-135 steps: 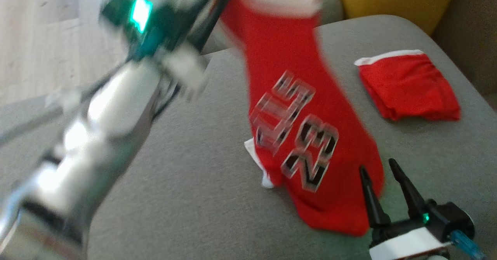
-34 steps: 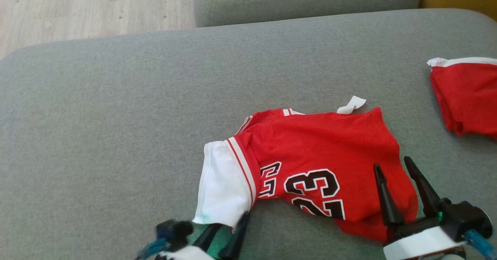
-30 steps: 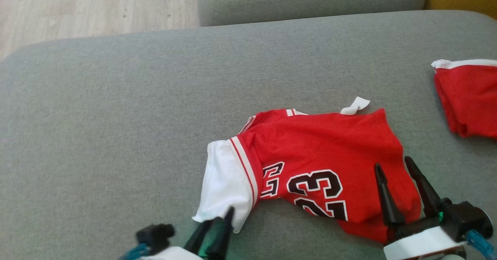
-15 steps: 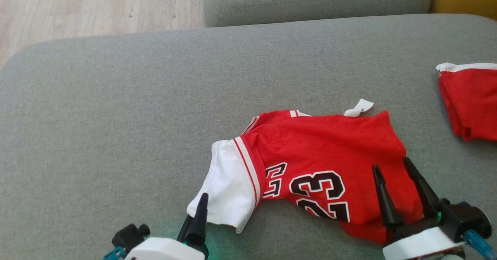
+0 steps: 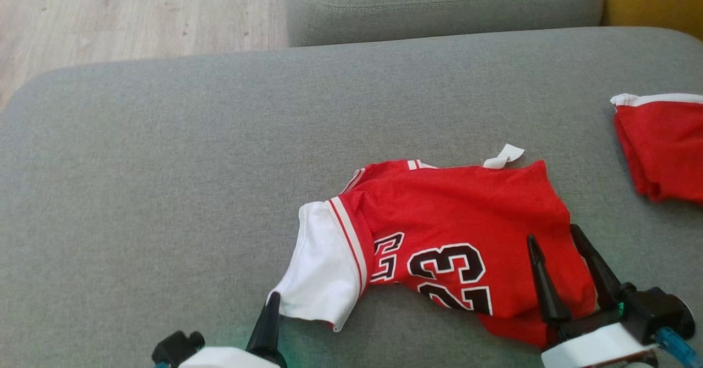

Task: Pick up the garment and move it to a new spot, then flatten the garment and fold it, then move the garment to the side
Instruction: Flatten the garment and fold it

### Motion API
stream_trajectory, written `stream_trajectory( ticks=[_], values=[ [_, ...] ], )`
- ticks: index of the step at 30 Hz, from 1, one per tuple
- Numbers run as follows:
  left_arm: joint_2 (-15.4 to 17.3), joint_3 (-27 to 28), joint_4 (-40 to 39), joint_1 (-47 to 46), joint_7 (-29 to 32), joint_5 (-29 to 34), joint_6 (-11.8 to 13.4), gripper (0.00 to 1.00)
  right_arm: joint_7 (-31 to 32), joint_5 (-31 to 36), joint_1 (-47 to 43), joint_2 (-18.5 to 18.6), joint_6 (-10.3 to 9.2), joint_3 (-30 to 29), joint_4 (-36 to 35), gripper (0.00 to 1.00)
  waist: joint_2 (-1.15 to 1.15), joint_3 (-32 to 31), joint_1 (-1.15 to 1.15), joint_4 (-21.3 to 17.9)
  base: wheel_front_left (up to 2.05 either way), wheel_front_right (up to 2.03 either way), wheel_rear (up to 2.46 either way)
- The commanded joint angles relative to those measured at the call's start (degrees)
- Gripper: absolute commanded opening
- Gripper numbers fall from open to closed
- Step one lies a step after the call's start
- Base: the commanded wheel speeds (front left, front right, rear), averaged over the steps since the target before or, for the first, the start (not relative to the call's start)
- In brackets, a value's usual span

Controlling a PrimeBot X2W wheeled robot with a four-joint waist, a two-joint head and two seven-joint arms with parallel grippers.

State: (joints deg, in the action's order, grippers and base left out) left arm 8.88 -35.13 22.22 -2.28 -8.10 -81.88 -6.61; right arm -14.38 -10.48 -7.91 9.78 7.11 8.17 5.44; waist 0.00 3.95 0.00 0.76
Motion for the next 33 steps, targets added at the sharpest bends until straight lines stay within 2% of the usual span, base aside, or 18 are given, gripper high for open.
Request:
stream_trajectory(
  ticks=[1, 2, 3, 4, 5, 12, 14, 18, 23, 25, 29, 33],
  values=[
    [0.1, 2.0, -1.1, -0.9, -0.6, -0.1, -0.4, 0.35, -0.6, 0.6, 0.4, 1.5, 0.37, 1.1, -1.6, 1.00, 0.00, 0.0, 0.00, 0.0, 0.00, 0.00, 0.00],
    [0.2, 1.8, -0.9, -1.0, -0.7, 0.1, -0.5, 0.31, -0.6, 0.5, 0.5, 1.5, 0.37, 1.2, -1.6, 1.00, 0.00, 0.0, 0.00, 0.0, 0.00, 0.00, 0.00],
    [0.1, 1.8, -0.7, -1.1, -0.9, 0.3, -0.5, 0.23, -0.6, 0.5, 0.5, 1.6, 0.37, 1.3, -1.6, 1.00, 0.00, 0.0, 0.00, 0.0, 0.00, 0.00, 0.00],
    [0.1, 1.8, -0.4, -1.2, -1.1, 0.4, -0.5, 0.08, -0.6, 0.4, 0.6, 1.6, 0.37, 1.3, -1.6, 1.00, 0.00, 0.0, 0.00, 0.1, 0.00, 0.00, 0.00],
    [0.0, 1.8, 0.0, -1.3, -1.4, 0.6, -0.5, 0.00, -0.6, 0.4, 0.6, 1.7, 0.37, 1.4, -1.6, 1.00, 0.00, 0.0, 0.00, 0.0, 0.00, 0.00, 0.00],
    [1.1, 1.0, 1.2, -2.3, -3.9, 4.7, -0.7, 0.00, -0.6, 0.2, 0.4, 1.8, 0.37, 1.1, -1.5, 1.00, 0.00, -0.5, 0.00, 0.2, 0.00, 0.00, 0.00],
    [2.8, 0.3, 1.1, -3.1, -5.2, 9.1, -0.5, 0.00, -0.6, -0.4, 0.2, 1.6, 0.37, 0.9, -1.3, 1.00, 0.00, -0.6, 0.00, 0.3, 0.00, 0.00, 0.00],
    [7.2, -1.0, -0.7, -5.9, -6.5, 20.5, 2.4, 0.00, -0.6, -3.4, 0.7, 2.6, 0.37, 0.4, 0.1, 1.00, 0.00, -0.5, 0.00, 0.8, 0.00, 0.00, 0.00],
    [13.6, -1.9, -5.0, -11.2, -6.7, 32.8, 7.0, 0.00, -0.2, -10.9, 4.7, 8.3, 0.37, 1.6, 5.7, 1.00, 0.00, 1.2, 0.00, 1.7, 0.00, 0.00, 0.00],
    [16.1, -2.3, -6.3, -13.7, -6.2, 36.2, 8.4, 0.00, 2.2, -14.9, 7.7, 11.1, 0.37, 2.2, 8.0, 1.00, 0.00, 2.1, 0.00, 2.1, 0.00, 0.00, 0.00],
    [19.9, -3.2, -8.1, -18.9, -3.6, 41.3, 9.9, 0.00, 8.8, -23.1, 13.9, 16.6, 0.37, 2.6, 12.0, 1.00, 0.00, 4.0, 0.00, 3.1, 0.00, 0.00, 0.00],
    [22.2, -3.5, -9.2, -23.2, -1.8, 44.4, 10.6, 0.00, 15.2, -29.0, 19.5, 20.3, 0.37, 3.7, 15.4, 1.00, 0.00, 6.1, 0.00, 3.8, 0.00, 0.00, 0.00]
  ],
)
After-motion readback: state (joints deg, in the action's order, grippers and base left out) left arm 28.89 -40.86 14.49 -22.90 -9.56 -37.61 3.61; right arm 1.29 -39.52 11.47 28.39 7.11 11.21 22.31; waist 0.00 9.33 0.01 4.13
